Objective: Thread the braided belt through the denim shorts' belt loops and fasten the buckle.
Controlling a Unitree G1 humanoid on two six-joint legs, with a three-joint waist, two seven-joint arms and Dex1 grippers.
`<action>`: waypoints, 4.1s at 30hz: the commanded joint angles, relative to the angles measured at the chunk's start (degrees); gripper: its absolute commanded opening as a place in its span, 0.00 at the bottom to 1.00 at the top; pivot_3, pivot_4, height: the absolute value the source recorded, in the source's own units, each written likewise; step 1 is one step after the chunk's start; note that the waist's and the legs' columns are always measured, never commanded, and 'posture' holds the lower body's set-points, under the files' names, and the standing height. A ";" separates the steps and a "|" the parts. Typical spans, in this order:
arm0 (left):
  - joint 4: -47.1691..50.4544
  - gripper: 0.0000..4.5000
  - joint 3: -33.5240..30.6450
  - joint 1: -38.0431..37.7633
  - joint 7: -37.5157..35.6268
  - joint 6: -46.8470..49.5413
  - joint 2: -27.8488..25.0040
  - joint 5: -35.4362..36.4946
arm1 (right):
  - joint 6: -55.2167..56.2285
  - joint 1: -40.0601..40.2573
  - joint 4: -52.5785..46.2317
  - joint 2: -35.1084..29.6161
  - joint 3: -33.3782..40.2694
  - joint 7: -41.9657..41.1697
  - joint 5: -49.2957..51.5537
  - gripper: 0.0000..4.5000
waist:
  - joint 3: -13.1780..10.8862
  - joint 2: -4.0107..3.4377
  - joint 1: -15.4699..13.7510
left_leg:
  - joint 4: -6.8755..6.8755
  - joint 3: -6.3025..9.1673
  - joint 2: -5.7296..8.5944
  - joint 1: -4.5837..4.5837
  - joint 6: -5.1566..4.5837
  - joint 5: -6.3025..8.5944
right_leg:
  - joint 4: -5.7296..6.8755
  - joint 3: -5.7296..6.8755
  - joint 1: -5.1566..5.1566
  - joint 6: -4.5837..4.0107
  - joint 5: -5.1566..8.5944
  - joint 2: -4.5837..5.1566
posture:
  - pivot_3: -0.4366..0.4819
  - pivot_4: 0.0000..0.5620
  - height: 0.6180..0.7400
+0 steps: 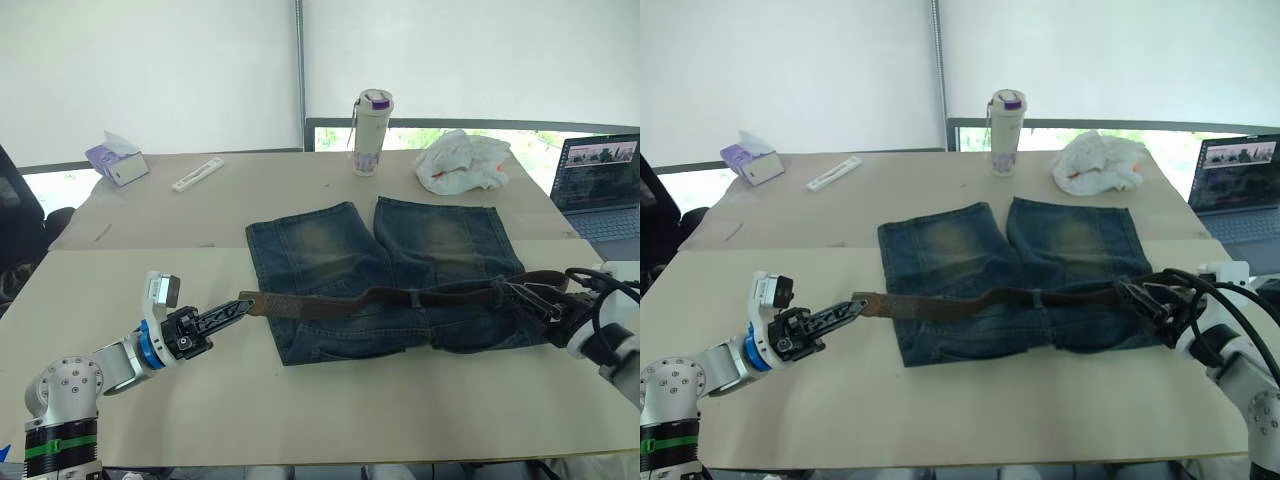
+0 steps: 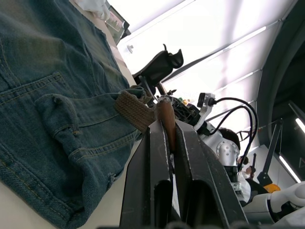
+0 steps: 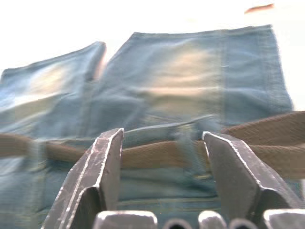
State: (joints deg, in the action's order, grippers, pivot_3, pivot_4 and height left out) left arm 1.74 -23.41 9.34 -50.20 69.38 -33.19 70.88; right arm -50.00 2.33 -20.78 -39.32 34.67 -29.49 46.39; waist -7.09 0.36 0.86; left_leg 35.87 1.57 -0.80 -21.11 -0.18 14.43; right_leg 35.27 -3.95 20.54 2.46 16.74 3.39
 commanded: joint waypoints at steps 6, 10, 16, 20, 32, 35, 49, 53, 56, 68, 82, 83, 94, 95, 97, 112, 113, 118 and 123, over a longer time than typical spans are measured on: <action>1.98 0.00 0.14 0.81 1.28 -0.60 0.08 1.80 | 3.03 -10.57 -7.32 -2.36 -18.57 -1.90 -5.70 0.63 | -0.01 0.02 1.18 | -0.01 -0.03 -0.05 0.10 0.01 0.00 | 0.04 -0.03 -0.02 -0.04 -0.02 -0.02 | 0.48 0.27 1.00; 3.48 0.00 0.54 0.09 1.99 -0.36 0.13 2.76 | 6.10 -17.50 -1.08 -0.04 -28.40 -0.58 -13.65 0.63 | -0.01 0.03 1.24 | -0.02 0.03 -0.01 -0.01 0.01 0.00 | 0.05 -0.01 0.17 -0.05 -0.03 -0.04 | 0.48 0.27 1.00; 5.72 0.00 0.02 -1.70 3.44 -0.39 0.24 4.71 | 13.28 -21.58 12.53 1.22 -34.50 -0.27 -24.25 0.63 | -0.02 0.07 -0.12 | 0.01 0.02 0.05 -0.02 0.03 -0.01 | 0.01 0.00 0.17 -0.05 -0.04 0.10 | 0.48 0.27 1.00; 7.04 0.00 0.17 -2.97 4.51 -1.26 0.31 4.98 | 16.69 -23.06 16.76 2.42 -35.03 -0.45 -27.15 0.63 | -0.01 0.06 -0.08 | 0.00 0.02 0.01 0.01 0.03 -0.01 | 0.01 0.01 0.13 -0.07 -0.05 0.11 | 0.48 0.27 1.00; 7.74 0.00 2.49 -3.38 8.41 -2.79 1.23 2.84 | 14.50 -19.94 15.02 4.02 -33.88 -1.91 -26.97 0.63 | 0.00 0.04 -0.01 | -0.02 0.05 -0.01 0.02 0.04 -0.01 | 0.02 0.00 0.13 -0.10 -0.07 0.11 | 0.48 0.27 1.00; 6.64 0.00 -0.62 -1.58 10.87 -2.94 2.65 9.10 | 12.33 -19.88 15.74 5.72 -33.80 0.11 -27.50 0.63 | 0.04 0.09 0.02 | -0.02 0.06 -0.04 0.02 0.04 -0.01 | 0.03 0.00 0.13 -0.11 -0.07 0.12 | 0.48 0.27 1.00; 8.72 0.00 -3.52 -7.98 20.82 -6.60 -2.86 27.05 | 17.52 -18.63 16.85 9.85 -30.72 1.79 -29.02 0.63 | 0.10 0.06 1.10 | -0.07 0.09 -0.08 0.08 0.07 -0.02 | 0.16 -0.01 0.22 -0.21 -0.09 0.05 | 0.48 0.27 1.00; 10.97 0.00 0.01 -7.37 20.68 -8.18 -0.76 23.59 | 10.10 -16.75 6.47 13.35 -19.26 -1.81 -10.35 0.63 | 0.05 -0.03 0.53 | -0.08 0.07 -0.01 -0.01 0.08 -0.03 | 0.13 -0.02 0.28 -0.20 -0.09 0.05 | 0.48 0.27 1.00; 11.15 0.00 1.64 -7.03 20.51 -8.88 0.22 21.92 | 1.07 -13.51 -0.29 14.38 -13.60 -2.40 6.16 0.63 | 0.06 -0.03 0.17 | -0.09 0.08 -0.04 -0.07 0.08 -0.03 | 0.12 -0.02 0.32 -0.19 -0.10 0.08 | 0.48 0.27 1.00; 10.36 0.00 4.40 -3.38 20.11 -8.88 1.49 21.73 | -12.43 -5.76 -8.03 19.37 -26.73 10.09 28.24 0.63 | 0.06 0.01 0.78 | -0.12 0.13 -0.05 -0.03 0.07 -0.03 | 0.07 -0.02 0.36 -0.25 -0.08 0.09 | 0.48 0.27 1.00; 10.11 0.00 6.09 -3.23 19.97 -10.24 2.74 20.31 | -3.25 -9.81 -2.71 30.26 -23.75 21.49 40.89 0.22 | 0.06 0.03 0.49 | -0.10 0.13 -0.03 -0.11 0.07 -0.04 | 0.17 -0.01 0.49 -0.24 -0.08 0.02 | 0.48 0.27 1.00; 9.95 0.00 6.18 -3.13 19.90 -10.29 2.83 20.08 | -3.17 -9.81 -3.03 30.04 -24.01 21.49 41.39 0.14 | 0.06 0.03 0.52 | -0.10 0.13 -0.03 -0.10 0.07 -0.04 | 0.19 -0.01 0.49 -0.24 -0.08 0.01 | 0.48 0.27 1.00; 9.04 0.00 7.63 -2.00 18.59 -10.36 3.40 16.92 | -0.98 -9.75 -2.76 28.39 -25.68 21.96 41.40 0.00 | 0.06 0.03 1.26 | -0.10 0.13 -0.03 -0.10 0.07 -0.04 | 0.20 -0.01 0.50 -0.24 -0.07 -0.07 | 0.48 0.27 1.00; 9.00 0.00 7.70 -1.95 18.47 -10.31 3.37 16.56 | -0.78 -9.78 -2.73 28.27 -25.74 21.87 41.29 0.00 | 0.06 0.03 1.27 | -0.10 0.13 -0.03 -0.10 0.07 -0.04 | 0.20 -0.02 0.50 -0.24 -0.07 -0.07 | 0.48 0.27 1.00; 8.82 0.00 7.80 -1.88 17.88 -10.29 3.22 15.85 | -0.53 -9.95 -2.42 27.94 -25.91 21.99 40.58 0.00 | 0.06 0.03 1.30 | -0.10 0.13 -0.03 -0.10 0.07 -0.04 | 0.20 -0.02 0.50 -0.23 -0.07 -0.06 | 0.48 0.27 1.00; 8.19 1.00 7.97 -1.01 16.31 -11.96 4.83 10.00 | 0.35 -10.74 -1.56 26.18 -27.86 19.52 35.30 0.00 | 0.05 0.04 1.37 | -0.10 0.12 -0.04 -0.12 0.07 -0.04 | 0.21 -0.03 0.50 -0.23 -0.07 -0.08 | 0.48 0.27 1.00; 8.22 1.00 8.05 -0.98 16.16 -11.84 4.87 10.02 | 0.40 -10.80 -1.58 26.21 -27.80 19.56 35.25 0.00 | 0.05 0.04 1.37 | -0.10 0.12 -0.04 -0.12 0.07 -0.04 | 0.21 -0.03 0.50 -0.23 -0.07 -0.08 | 0.48 0.27 1.00; 8.21 1.00 8.87 -1.05 15.35 -11.30 4.84 9.53 | 0.58 -11.22 -1.29 26.43 -27.67 19.62 35.32 0.00 | 0.05 0.04 1.38 | -0.10 0.12 -0.04 -0.11 0.07 -0.04 | 0.21 -0.03 0.50 -0.23 -0.07 -0.07 | 0.48 0.27 1.00; 8.34 1.00 9.42 -1.13 14.67 -11.16 4.92 9.01 | 0.82 -11.50 -1.37 26.58 -27.78 19.83 35.50 0.00 | 0.05 0.04 1.37 | -0.10 0.12 -0.04 -0.12 0.07 -0.04 | 0.21 -0.03 0.50 -0.23 -0.07 -0.07 | 0.48 0.27 1.00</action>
State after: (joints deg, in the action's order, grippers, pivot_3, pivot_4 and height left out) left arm 9.00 -13.81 7.61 -34.52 57.99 -28.40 79.84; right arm -50.51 -8.28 -20.74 -12.97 6.55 -9.38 81.16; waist -7.04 0.39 2.24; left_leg 35.76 1.69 -0.84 -21.23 -0.11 14.39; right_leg 35.48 -3.98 21.05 2.22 16.67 3.33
